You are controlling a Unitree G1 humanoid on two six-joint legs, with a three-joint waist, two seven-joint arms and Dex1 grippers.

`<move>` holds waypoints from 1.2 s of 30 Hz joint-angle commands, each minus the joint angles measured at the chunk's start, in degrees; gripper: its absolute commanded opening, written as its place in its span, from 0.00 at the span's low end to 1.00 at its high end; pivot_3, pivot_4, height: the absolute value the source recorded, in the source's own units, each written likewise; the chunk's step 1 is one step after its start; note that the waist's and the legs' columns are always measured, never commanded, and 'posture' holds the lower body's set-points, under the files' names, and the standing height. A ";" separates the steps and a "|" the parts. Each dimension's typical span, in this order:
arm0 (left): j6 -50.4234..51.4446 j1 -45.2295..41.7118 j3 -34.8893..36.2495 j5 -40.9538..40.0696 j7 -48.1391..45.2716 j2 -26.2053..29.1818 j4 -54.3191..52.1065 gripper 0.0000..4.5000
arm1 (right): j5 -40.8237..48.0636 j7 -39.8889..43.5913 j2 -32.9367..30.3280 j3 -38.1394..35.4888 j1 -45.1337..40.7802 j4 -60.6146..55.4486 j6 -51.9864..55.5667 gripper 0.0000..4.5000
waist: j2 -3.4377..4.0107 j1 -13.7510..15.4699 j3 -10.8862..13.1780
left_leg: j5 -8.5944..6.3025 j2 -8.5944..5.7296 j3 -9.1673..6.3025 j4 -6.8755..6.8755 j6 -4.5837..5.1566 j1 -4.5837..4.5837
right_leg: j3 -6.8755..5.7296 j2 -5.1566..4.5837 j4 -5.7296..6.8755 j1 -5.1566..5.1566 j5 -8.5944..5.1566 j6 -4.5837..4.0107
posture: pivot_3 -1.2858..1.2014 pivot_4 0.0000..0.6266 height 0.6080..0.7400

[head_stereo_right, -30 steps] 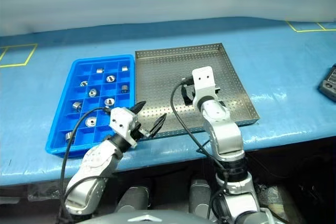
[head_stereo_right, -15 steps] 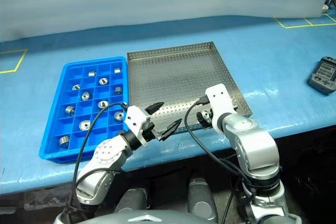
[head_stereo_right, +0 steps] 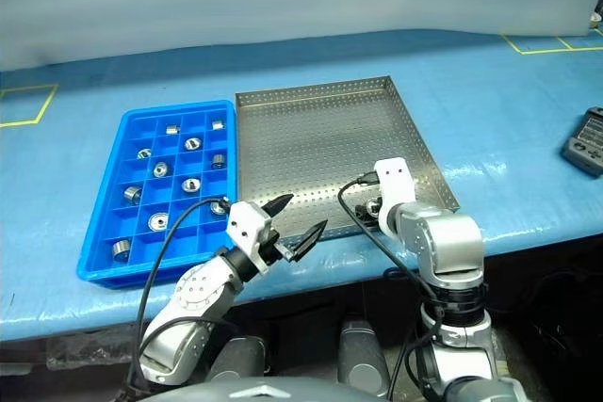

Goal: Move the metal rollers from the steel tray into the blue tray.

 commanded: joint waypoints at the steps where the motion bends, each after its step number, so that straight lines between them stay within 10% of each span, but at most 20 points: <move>1: -1.46 0.08 0.53 0.54 0.82 -0.08 -2.59 1.00 | 1.14 0.34 0.21 1.35 -1.21 -0.20 -0.56 0.57 | 0.00 0.17 0.00 | 0.00 0.00 0.00 0.00 0.00 0.00 | 0.00 0.00 0.00 0.00 0.00 0.00 | 0.52 0.24 1.00; 4: -1.43 0.44 1.28 0.58 1.58 0.11 -3.12 1.00 | 2.06 0.82 1.08 1.43 -1.75 -0.38 -1.56 0.38 | 0.00 0.26 0.00 | 0.00 0.00 0.00 0.01 0.00 0.00 | 0.00 0.00 0.00 0.00 0.00 0.00 | 0.52 0.24 1.00; 21: -7.21 15.41 12.45 5.65 10.92 1.77 -17.40 1.00 | 1.96 8.03 9.24 21.47 -9.46 7.98 -40.91 0.38 | -0.02 2.40 0.05 | -0.02 0.03 -0.08 -0.19 -0.03 0.03 | -0.02 0.03 -0.04 -0.06 -0.04 -0.07 | 0.62 0.24 1.00; 36: -18.86 37.79 15.65 9.11 18.05 -4.08 -22.46 1.00 | 1.89 21.07 13.52 31.77 -12.34 23.43 -50.70 0.38 | -0.13 10.13 0.12 | -0.13 0.04 -0.14 -0.20 -0.20 -0.24 | -0.11 0.03 -0.06 -0.32 -0.11 -0.16 | 0.71 0.24 1.00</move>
